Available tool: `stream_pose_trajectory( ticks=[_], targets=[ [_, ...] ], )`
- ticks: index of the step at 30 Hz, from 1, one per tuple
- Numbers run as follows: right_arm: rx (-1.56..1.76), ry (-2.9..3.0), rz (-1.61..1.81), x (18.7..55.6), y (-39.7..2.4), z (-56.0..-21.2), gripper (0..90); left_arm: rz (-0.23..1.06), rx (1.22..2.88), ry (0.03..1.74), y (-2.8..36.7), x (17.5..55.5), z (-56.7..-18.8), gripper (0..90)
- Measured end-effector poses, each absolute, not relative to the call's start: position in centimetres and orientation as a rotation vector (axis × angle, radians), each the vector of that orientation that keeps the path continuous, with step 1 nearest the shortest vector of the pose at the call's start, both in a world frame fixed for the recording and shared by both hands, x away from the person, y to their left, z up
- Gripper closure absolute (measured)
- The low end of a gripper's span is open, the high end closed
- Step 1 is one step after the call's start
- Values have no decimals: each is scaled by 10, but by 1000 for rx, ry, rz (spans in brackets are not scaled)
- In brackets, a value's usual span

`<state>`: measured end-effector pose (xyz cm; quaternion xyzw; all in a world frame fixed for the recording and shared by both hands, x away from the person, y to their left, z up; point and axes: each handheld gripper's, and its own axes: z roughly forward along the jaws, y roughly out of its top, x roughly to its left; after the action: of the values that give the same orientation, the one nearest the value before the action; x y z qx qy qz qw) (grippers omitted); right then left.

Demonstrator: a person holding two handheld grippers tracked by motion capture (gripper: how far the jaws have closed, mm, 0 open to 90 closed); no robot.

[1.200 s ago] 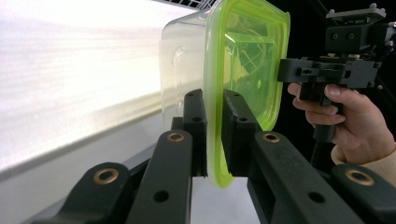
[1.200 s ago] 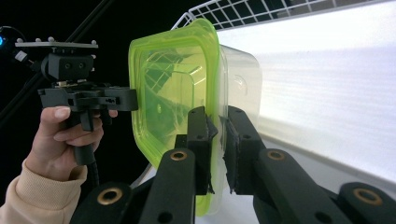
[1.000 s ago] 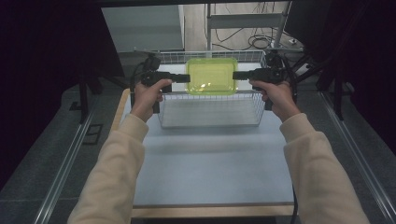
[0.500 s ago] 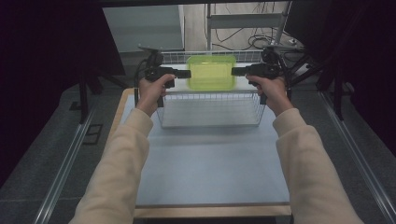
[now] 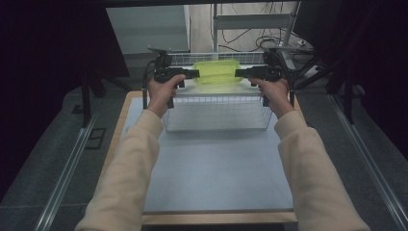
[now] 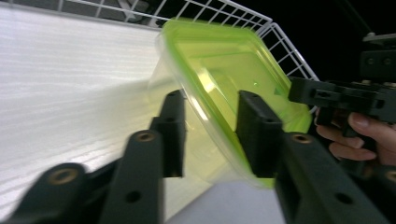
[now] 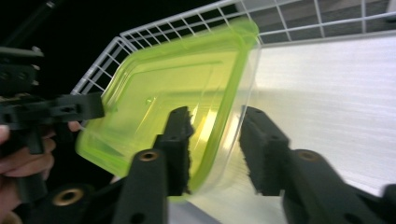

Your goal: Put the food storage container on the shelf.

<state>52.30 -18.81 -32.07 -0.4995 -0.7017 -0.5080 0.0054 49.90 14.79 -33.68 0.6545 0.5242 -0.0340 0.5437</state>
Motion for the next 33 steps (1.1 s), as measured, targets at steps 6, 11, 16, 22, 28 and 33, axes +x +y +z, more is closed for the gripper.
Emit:
stream_pose_trajectory(
  ticks=[6,11,16,22,28,33],
  targets=[
    [-1591,-2208,-1616,520,-193,-317,502,-25,1542,1250,151,496,-332,321],
    [-1553,-2206,-1702,509,-199,-312,450,12,1548,1232,158,487,-326,227],
    [-1497,-2242,-1731,496,-207,-309,411,39,1570,1188,164,465,-321,211],
    [-1411,-2308,-1759,472,-217,-308,374,85,1597,1143,171,434,-322,195],
    [-1311,-2413,-1745,445,-224,-315,339,111,1650,1099,170,399,-330,192],
    [-1210,-2517,-1736,417,-228,-326,305,94,1663,1050,166,374,-343,189]
  ],
)
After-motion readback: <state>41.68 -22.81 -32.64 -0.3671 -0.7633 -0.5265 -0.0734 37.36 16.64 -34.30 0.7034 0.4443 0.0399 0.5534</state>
